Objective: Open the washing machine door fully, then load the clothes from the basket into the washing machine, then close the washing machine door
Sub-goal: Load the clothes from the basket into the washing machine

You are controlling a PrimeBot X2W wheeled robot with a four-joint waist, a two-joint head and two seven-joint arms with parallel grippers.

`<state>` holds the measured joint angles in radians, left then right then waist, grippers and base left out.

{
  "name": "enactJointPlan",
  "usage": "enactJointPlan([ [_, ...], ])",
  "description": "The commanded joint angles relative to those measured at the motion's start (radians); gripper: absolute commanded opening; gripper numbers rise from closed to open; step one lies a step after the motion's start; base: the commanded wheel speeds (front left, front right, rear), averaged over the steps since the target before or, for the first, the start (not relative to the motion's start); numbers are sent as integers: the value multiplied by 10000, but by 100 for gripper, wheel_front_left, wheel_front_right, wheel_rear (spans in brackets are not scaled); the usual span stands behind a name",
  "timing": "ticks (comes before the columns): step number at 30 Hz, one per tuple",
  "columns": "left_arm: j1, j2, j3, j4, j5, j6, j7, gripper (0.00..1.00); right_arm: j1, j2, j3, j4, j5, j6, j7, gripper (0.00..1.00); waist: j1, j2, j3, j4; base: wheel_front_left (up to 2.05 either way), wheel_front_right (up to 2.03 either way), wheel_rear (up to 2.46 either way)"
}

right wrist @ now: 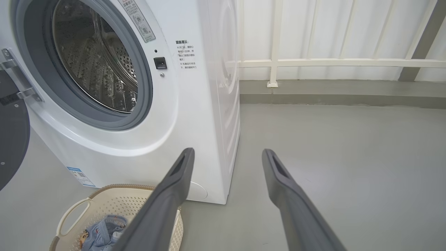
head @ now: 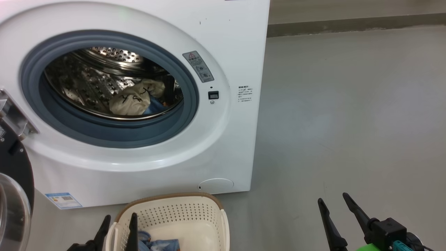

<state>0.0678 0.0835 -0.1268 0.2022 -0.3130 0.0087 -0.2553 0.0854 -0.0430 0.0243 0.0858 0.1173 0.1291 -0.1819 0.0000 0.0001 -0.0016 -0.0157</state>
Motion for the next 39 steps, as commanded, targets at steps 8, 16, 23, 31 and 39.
enactJointPlan([
  [8, -448, 43, 187, 270, 89, 29, -57, 100, -276, -72, 175, -359, -60, 16, -27, 100, 0, -1, 661, -10, 0, 0, 0],
  [16, -1286, 3, 49, 1405, -5, -16, 72, 100, -607, -72, 76, -562, -290, 16, 17, 100, 0, -1, 1764, -67, 0, 0, 0],
  [23, -2513, 43, -208, 3296, 66, -140, 477, 100, -1039, -100, -3, -737, -363, 16, 11, 100, 0, -1, 3055, -283, 0, 0, 0],
  [31, -4082, 5, -185, 5192, -164, -276, 745, 100, -1462, -319, -62, -860, -282, 16, -92, 100, 0, -1, 4437, -612, 0, 0, 0],
  [39, -5815, 286, -438, 7555, 48, -131, 1768, 100, -1977, -528, -75, -784, -135, 16, -297, 100, 0, -1, 5703, -1099, 0, 0, 0],
])
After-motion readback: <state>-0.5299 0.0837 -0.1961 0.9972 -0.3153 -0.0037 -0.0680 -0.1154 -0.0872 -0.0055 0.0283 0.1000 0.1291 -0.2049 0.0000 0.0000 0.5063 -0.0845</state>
